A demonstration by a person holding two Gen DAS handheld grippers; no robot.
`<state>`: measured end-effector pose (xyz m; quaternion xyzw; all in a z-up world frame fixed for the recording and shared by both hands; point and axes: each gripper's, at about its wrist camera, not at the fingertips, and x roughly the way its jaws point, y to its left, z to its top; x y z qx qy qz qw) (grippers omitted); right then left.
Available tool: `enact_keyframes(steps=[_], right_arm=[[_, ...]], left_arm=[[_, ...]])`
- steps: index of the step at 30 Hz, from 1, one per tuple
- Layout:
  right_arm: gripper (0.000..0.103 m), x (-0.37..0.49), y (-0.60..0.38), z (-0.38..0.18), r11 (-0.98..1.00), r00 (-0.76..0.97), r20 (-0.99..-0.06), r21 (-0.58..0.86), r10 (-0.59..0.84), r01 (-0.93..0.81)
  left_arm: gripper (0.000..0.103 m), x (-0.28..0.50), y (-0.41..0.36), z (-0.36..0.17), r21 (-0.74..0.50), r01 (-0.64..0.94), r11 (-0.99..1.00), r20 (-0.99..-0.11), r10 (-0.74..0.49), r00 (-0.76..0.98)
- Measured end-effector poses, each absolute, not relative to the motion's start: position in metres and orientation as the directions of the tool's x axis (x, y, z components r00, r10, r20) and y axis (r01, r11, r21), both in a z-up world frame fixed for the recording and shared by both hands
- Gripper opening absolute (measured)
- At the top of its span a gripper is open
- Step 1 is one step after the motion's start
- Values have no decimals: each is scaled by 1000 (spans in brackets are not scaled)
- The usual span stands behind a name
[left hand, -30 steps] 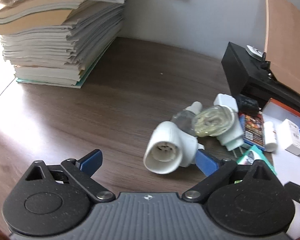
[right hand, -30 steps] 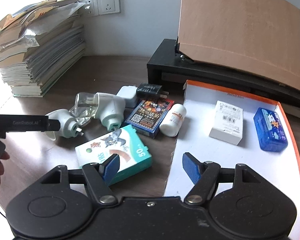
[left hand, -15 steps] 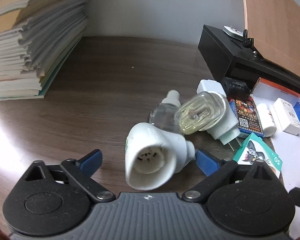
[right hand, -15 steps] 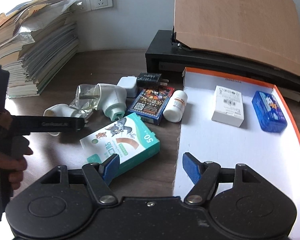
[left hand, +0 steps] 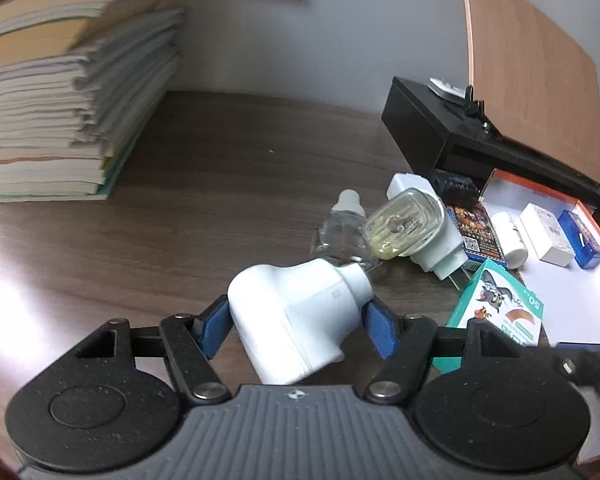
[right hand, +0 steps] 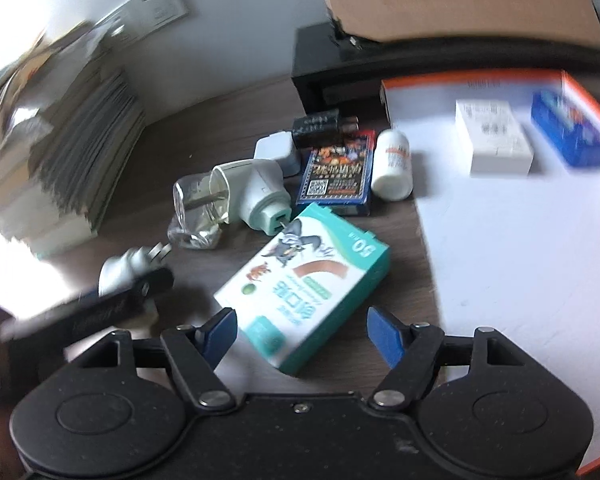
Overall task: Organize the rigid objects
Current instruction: 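Grasp the teal bandage box with the right tool, then carry the teal box and white plug adapter toward the tray with both tools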
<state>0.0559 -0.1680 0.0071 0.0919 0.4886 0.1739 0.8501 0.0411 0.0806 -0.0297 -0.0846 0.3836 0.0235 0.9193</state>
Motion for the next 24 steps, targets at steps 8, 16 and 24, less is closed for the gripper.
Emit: enact_keyframes(steps=[8,16,24], right_arm=[[93,86,-143,-6,936,444,-850,345,284,62],[91,102,-127,-16,979,472,-869,197,150,51],[83,78,-161,3,978,543,-814,191,207,-87]], left_arm=[[66,22,95,-25,-172,-106,979,-696,-44,717],[66,15,94,-15,-176,-97,980,-677,-49,734],[66,17,75,-1,-196,-48,979,-649,-92,755]])
